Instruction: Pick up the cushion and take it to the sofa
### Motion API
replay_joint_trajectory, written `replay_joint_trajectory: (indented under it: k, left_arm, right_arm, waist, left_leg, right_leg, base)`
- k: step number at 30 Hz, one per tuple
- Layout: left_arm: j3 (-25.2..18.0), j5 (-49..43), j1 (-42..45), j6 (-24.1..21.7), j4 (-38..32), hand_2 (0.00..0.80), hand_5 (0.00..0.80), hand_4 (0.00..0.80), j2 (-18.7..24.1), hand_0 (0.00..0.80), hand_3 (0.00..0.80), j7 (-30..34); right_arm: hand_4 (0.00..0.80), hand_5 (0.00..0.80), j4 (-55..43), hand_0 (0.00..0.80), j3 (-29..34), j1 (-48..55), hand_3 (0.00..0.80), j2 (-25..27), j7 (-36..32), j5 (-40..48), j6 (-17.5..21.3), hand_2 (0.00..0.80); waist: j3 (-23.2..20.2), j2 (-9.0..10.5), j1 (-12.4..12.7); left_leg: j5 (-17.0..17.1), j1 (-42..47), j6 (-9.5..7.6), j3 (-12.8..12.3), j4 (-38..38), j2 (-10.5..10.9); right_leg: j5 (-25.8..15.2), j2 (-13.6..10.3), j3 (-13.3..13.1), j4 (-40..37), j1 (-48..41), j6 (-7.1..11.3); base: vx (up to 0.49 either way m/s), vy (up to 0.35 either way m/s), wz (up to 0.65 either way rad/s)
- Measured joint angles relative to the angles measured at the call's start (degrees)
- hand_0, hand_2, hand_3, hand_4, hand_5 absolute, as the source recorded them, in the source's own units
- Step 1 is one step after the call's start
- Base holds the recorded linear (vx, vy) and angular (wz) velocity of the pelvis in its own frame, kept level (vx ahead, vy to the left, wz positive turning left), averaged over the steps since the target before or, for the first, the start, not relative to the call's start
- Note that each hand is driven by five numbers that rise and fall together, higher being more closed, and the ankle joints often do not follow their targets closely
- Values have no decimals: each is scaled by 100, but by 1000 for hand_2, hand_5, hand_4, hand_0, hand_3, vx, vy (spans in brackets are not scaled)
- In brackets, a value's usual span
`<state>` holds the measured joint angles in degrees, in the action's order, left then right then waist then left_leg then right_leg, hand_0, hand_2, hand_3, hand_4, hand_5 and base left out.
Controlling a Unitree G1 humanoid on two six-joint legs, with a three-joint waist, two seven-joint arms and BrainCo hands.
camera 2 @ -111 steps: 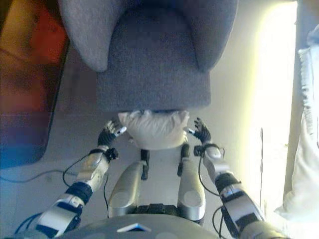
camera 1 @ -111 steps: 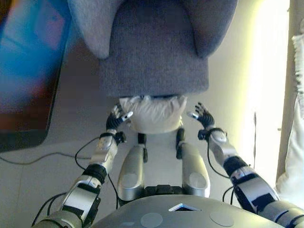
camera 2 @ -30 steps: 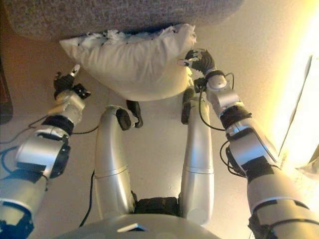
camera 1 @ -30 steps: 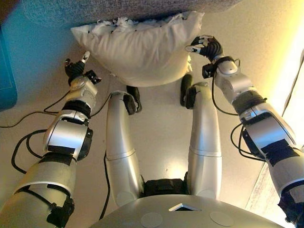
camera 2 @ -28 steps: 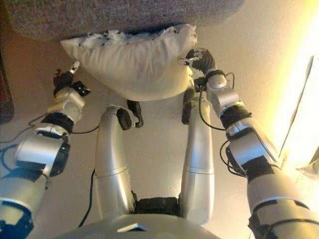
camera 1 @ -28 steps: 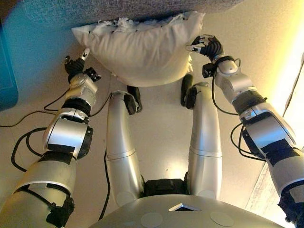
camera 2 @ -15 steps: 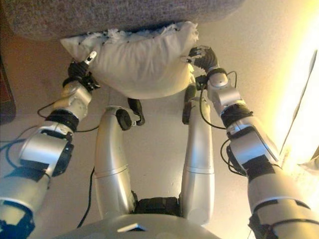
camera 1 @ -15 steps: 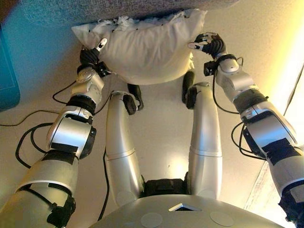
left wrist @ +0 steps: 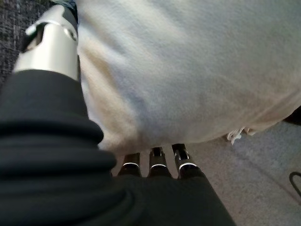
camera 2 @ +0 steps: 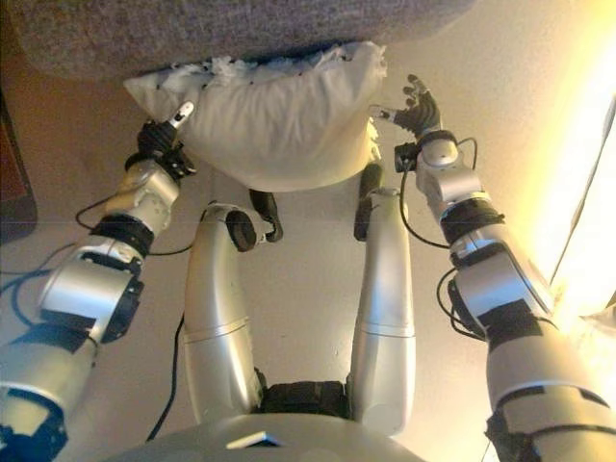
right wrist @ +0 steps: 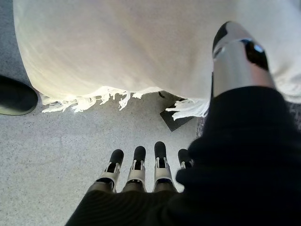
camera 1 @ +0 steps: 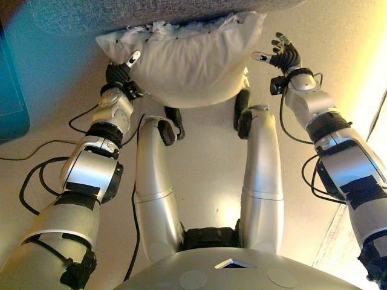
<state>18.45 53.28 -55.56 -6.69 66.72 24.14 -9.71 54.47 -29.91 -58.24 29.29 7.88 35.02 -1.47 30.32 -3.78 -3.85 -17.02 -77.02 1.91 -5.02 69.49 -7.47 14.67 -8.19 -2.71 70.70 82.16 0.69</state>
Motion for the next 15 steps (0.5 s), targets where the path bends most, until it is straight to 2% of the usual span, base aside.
replay_joint_trajectory:
  k: [9, 12, 15]
  left_arm:
    - [11, 46, -1, -139, -2, 0, 0, 0, -25, 0, 0, 127]
    - [12, 47, 0, -150, -18, 0, 0, 0, -28, 0, 0, 123]
    - [13, 51, -2, -170, -30, 0, 0, 0, -28, 0, 0, 121]
  right_arm:
    - [0, 0, 104, 0, 0, -9, 0, -105, 265, 67, 8, 0]
    - [0, 0, 98, 0, 0, -7, 0, -111, 167, 64, 8, 0]
    - [0, 0, 81, 0, -12, -11, 0, -84, -221, 63, 15, 0]
  waist:
    - [2, -4, 7]
    - [2, -4, 0]
    - [2, -5, -1]
  left_leg:
    - [-19, -1, -10, -39, -83, 16]
    - [-19, -1, -11, -42, -103, 24]
    - [-17, -17, -14, -52, -139, 32]
  right_leg:
    - [2, -10, 0, -80, 12, 1]
    - [1, -10, -5, -96, 15, 2]
    - [1, -14, -11, -111, 43, 3]
  base:
    - [0, 0, 0]
    - [0, 0, 0]
    - [0, 0, 0]
